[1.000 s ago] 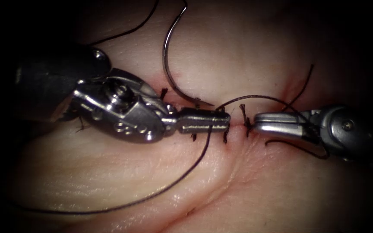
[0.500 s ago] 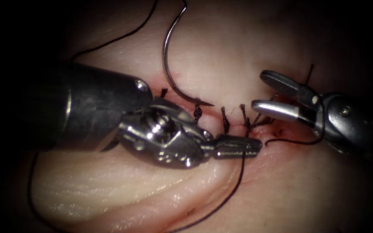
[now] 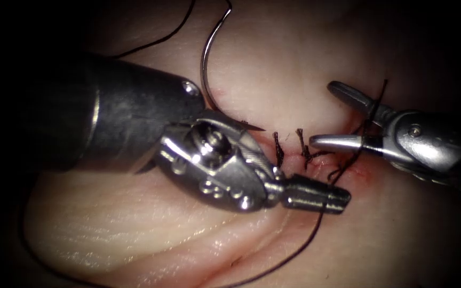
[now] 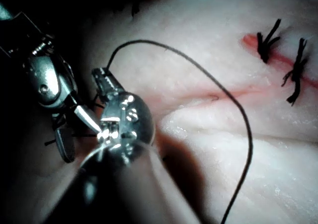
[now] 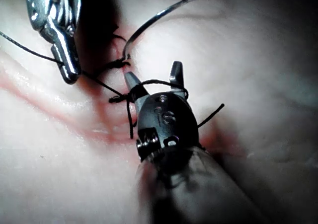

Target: Wound Closure

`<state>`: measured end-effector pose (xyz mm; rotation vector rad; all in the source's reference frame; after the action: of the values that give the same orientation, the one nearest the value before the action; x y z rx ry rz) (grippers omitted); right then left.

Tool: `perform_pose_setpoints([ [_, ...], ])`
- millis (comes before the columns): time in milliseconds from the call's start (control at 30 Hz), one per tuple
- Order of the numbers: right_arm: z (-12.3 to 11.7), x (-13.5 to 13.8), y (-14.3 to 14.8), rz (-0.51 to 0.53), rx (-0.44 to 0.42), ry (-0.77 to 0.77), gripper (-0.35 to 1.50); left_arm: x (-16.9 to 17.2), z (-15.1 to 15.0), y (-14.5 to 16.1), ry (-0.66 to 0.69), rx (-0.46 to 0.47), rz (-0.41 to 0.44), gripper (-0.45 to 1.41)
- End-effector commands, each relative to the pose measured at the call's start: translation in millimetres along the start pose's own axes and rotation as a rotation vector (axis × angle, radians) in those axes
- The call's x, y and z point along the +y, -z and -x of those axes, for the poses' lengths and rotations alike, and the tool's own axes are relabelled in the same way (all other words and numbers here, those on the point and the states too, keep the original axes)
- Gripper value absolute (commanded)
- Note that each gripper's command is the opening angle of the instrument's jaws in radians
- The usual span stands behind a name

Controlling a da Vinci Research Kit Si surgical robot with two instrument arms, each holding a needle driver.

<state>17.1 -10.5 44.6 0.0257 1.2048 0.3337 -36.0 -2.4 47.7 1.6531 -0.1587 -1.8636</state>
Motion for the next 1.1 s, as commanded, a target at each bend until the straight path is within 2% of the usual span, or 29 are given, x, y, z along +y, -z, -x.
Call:
perform_pose_setpoints([
  [33, 0.2, -0.2, -0.9, -0.004, 0.000, 0.004, 1.10, -0.2, 0.5, -0.5, -0.002, 0.000, -0.002, -0.45],
  [133, 1.0, -1.7, -1.2, -0.105, 0.007, 0.032, 1.11, -2.1, 1.6, 0.9, 0.044, 0.036, -0.021, -0.45],
  [267, 1.4, -2.8, -1.5, -0.170, 0.006, 0.051, 1.06, -3.8, 3.3, 2.1, 0.064, 0.066, -0.092, -0.45],
  [367, 1.5, -3.1, -1.7, -0.212, 0.011, 0.059, 1.04, -4.5, 4.6, 2.4, 0.064, 0.068, -0.102, -0.45],
  [533, 1.5, -4.2, -2.6, -0.344, 0.052, 0.097, 0.98, -5.6, 7.9, 2.3, 0.080, 0.081, -0.145, -0.45],
  [567, 1.5, -4.5, -2.7, -0.383, 0.081, 0.106, 0.98, -5.9, 8.7, 2.3, 0.084, 0.086, -0.160, -0.45],
  [633, 1.5, -4.7, -2.7, -0.439, 0.116, 0.095, 0.79, -6.1, 9.4, 2.1, 0.080, 0.088, -0.168, -0.45],
  [700, 1.6, -4.8, -2.6, -0.479, 0.138, 0.095, 0.73, -5.9, 10.4, 1.8, 0.080, 0.083, -0.169, -0.45],
  [800, 1.7, -4.9, -2.4, -0.508, 0.181, 0.067, 0.71, -5.3, 11.6, 1.4, 0.084, 0.078, -0.165, -0.45],
  [967, 1.9, -4.9, -1.7, -0.542, 0.307, -0.011, 0.57, -3.5, 13.5, 0.8, 0.084, 0.067, -0.156, -0.45],
  [1000, 1.9, -4.9, -1.5, -0.548, 0.330, -0.030, 0.49, -3.1, 13.8, 0.7, 0.084, 0.062, -0.155, -0.45],
  [1067, 2.0, -4.9, -1.1, -0.552, 0.425, -0.085, 0.17, -1.7, 14.7, 0.4, 0.078, 0.041, -0.149, -0.45],
  [1100, 2.1, -5.0, -1.0, -0.546, 0.470, -0.107, 0.15, -1.3, 14.9, 0.4, 0.073, 0.033, -0.146, -0.45],
])
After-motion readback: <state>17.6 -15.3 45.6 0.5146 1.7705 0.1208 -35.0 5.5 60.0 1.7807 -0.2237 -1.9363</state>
